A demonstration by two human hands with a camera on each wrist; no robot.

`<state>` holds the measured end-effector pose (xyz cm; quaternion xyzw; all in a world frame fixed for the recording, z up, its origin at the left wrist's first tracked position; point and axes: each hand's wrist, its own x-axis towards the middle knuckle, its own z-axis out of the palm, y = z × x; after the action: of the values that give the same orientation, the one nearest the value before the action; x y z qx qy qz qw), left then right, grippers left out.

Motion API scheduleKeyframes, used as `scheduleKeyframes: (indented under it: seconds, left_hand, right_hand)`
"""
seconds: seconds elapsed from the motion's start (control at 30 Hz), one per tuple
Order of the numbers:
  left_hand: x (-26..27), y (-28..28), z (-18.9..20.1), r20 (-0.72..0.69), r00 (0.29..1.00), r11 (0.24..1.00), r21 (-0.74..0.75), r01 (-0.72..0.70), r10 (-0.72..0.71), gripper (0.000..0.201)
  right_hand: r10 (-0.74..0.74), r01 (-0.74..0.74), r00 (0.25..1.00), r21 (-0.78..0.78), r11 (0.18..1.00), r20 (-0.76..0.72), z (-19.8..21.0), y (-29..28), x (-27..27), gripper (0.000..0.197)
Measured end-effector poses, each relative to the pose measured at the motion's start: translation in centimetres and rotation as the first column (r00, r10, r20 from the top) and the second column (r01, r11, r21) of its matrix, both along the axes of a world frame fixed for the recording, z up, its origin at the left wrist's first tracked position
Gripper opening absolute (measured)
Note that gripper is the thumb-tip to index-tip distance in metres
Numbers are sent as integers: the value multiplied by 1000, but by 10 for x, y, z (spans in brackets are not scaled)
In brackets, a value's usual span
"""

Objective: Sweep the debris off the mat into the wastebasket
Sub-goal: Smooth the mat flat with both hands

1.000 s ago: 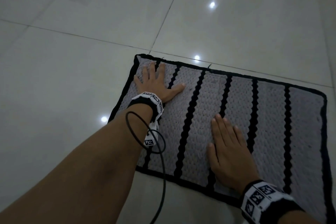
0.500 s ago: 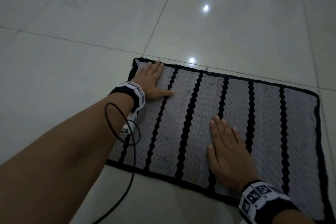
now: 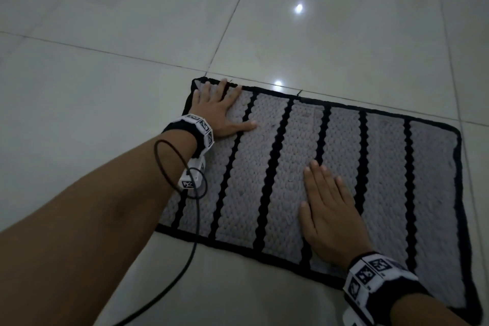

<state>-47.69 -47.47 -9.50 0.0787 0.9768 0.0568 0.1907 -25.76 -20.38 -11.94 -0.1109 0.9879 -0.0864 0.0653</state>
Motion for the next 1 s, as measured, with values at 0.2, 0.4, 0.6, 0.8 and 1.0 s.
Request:
scheduleKeyframes:
  seconds: [0.2, 0.4, 0.6, 0.8, 1.0]
  left_hand:
    - [0, 14, 11, 51, 996, 997, -33, -68, 70, 125]
    - [24, 33, 2, 42, 990, 990, -34, -135, 137, 130]
    - [-1, 41, 15, 76, 988, 990, -48, -133, 136, 129]
    - [11, 54, 17, 80, 991, 993, -66, -98, 103, 129]
    - [60, 90, -1, -24, 981, 980, -66, 190, -192, 104]
  right_hand:
    - [-60, 60, 998, -14, 998, 30, 5, -3, -3, 67]
    - [-62, 63, 997, -15, 998, 37, 5, -3, -4, 67]
    - [-64, 65, 998, -31, 997, 19, 3, -2, -11, 65]
    - [-69, 69, 998, -8, 998, 3, 4, -3, -13, 66]
    - [-50, 50, 999, 6, 999, 3, 3, -3, -13, 66]
